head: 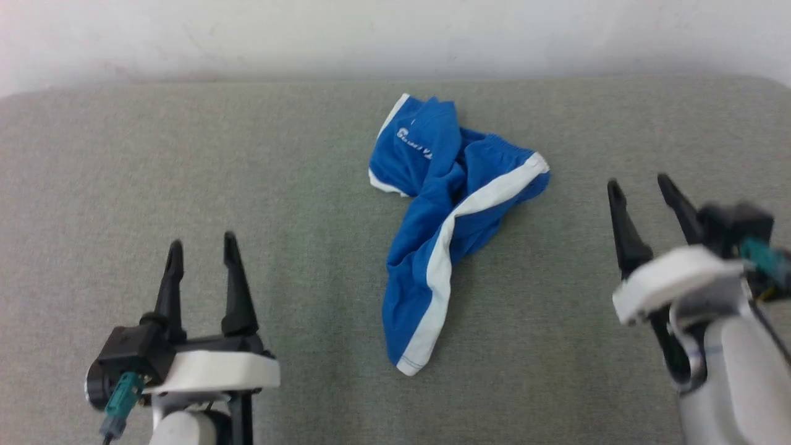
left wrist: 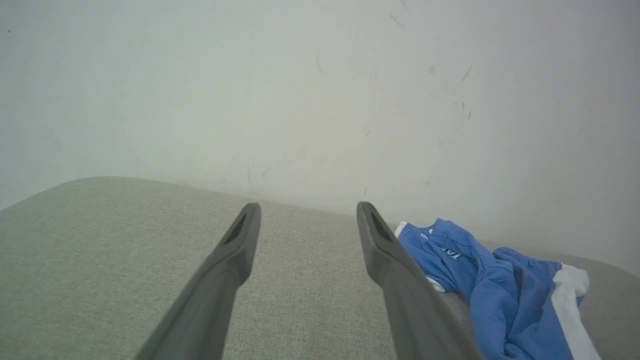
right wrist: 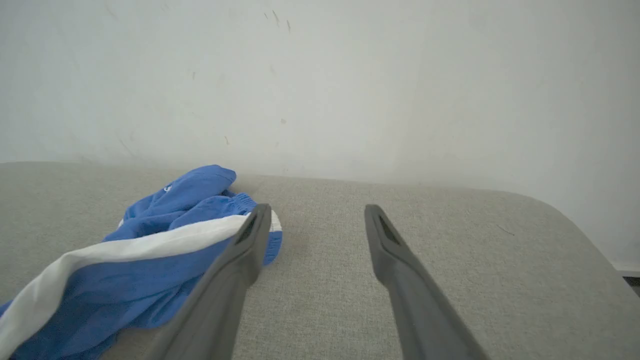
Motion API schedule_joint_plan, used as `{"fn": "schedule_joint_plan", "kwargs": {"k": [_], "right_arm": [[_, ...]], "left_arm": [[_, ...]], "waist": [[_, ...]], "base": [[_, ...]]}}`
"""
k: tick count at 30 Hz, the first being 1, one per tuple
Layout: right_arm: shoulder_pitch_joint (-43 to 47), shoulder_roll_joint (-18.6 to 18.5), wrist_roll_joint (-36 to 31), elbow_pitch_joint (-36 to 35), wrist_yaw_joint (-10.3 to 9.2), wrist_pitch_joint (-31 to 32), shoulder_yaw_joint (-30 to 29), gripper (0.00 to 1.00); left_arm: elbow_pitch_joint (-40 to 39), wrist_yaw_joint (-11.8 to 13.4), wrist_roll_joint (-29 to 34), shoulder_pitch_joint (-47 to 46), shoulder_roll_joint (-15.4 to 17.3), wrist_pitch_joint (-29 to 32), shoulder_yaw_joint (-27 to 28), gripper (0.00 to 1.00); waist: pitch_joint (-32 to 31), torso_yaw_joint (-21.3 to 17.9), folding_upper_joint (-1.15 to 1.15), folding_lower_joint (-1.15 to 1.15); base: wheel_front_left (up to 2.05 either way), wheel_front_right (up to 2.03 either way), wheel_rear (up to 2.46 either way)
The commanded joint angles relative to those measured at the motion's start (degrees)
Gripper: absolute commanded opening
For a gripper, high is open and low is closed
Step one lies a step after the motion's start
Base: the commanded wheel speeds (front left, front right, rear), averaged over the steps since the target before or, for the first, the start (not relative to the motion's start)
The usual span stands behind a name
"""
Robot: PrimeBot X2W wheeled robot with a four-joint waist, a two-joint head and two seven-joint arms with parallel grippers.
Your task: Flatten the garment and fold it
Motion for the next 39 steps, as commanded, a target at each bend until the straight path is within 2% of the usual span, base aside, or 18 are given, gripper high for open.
{"fn": "schedule_joint_plan", "kwargs": {"k": [1, 4, 9, 13, 18, 19, 20, 21, 26, 30, 35, 39], "right_arm": [[-4.3, -0.6, 1.0, 3.1, -0.05, 1.9, -0.2, 1.00], [-11.5, -2.8, 3.9, 9.9, -0.05, 7.7, 1.3, 1.00], [-21.4, -7.7, 11.5, 19.5, -0.05, 19.1, 7.2, 1.00], [-26.5, -11.0, 16.6, 25.4, -0.05, 26.7, 11.2, 1.00], [-30.0, -13.2, 22.3, 30.5, -0.05, 33.5, 15.3, 1.00], [-30.1, -13.4, 23.4, 31.0, -0.05, 34.5, 16.0, 0.49], [-30.2, -13.6, 24.4, 31.0, -0.05, 34.9, 16.8, 0.14], [-30.4, -13.9, 25.1, 30.6, -0.05, 34.5, 17.4, 0.00], [-29.1, -15.7, 27.3, 27.1, -0.05, 30.4, 19.9, 0.00], [-26.0, -17.8, 27.4, 21.7, -0.05, 25.9, 19.8, 0.00], [-15.8, -19.1, 24.6, 11.5, -0.05, 22.3, 13.8, 0.00], [-2.5, -17.0, 20.4, 2.0, -0.05, 21.8, 5.4, 0.00]], "left_arm": [[-0.5, -0.7, 0.8, -1.9, -0.8, -0.3, -0.3, 1.00], [-0.7, -1.5, 1.0, -3.6, -1.8, -0.3, -1.2, 1.00], [-0.3, -2.4, 0.7, -5.7, -2.6, -0.3, -2.8, 1.00], [0.3, -2.6, -0.1, -6.9, -2.7, -0.3, -4.0, 1.00], [0.8, -2.1, -1.5, -7.9, -2.8, -0.3, -5.0, 1.00], [0.9, -2.0, -1.6, -7.8, -2.8, -0.3, -5.1, 1.00], [0.9, -1.9, -1.6, -7.8, -2.8, -0.3, -5.1, 1.00], [1.0, -1.8, -1.6, -7.7, -2.8, -0.3, -4.9, 1.00], [1.2, -1.4, -0.9, -6.6, -2.8, -0.3, -3.8, 1.00], [1.5, -2.0, 0.3, -5.7, -2.8, -0.3, -2.8, 1.00], [1.5, -2.6, 1.6, -4.0, -2.8, -0.3, -1.5, 1.00], [1.7, -3.1, 2.2, -2.8, -2.8, -0.3, -1.1, 1.00]], "waist": [[2.8, 2.3, 0.00, 0.00], [4.7, 4.1, 0.00, 0.00], [6.8, 7.1, 0.00, 0.00], [7.7, 9.0, 0.00, 0.00], [8.1, 10.2, 0.00, 0.00], [8.0, 10.2, 0.00, 0.00], [7.9, 10.2, 0.00, 0.00], [7.7, 10.1, 0.00, 0.00], [6.0, 8.4, 0.00, 0.00], [4.0, 6.4, 0.00, 0.00], [1.5, 3.3, 0.00, 0.00], [0.5, 1.5, 0.00, 0.00]], "base": [[0.00, 0.00, 0.00], [0.00, 0.00, 0.00], [0.00, 0.00, 0.00], [0.00, 0.00, 0.00], [0.00, 0.00, 0.00], [0.00, 0.00, 0.00], [0.00, 0.00, 0.00], [0.00, 0.00, 0.00], [0.00, 0.00, 0.00], [0.00, 0.00, 0.00], [0.00, 0.00, 0.00], [0.00, 0.00, 0.00]]}}
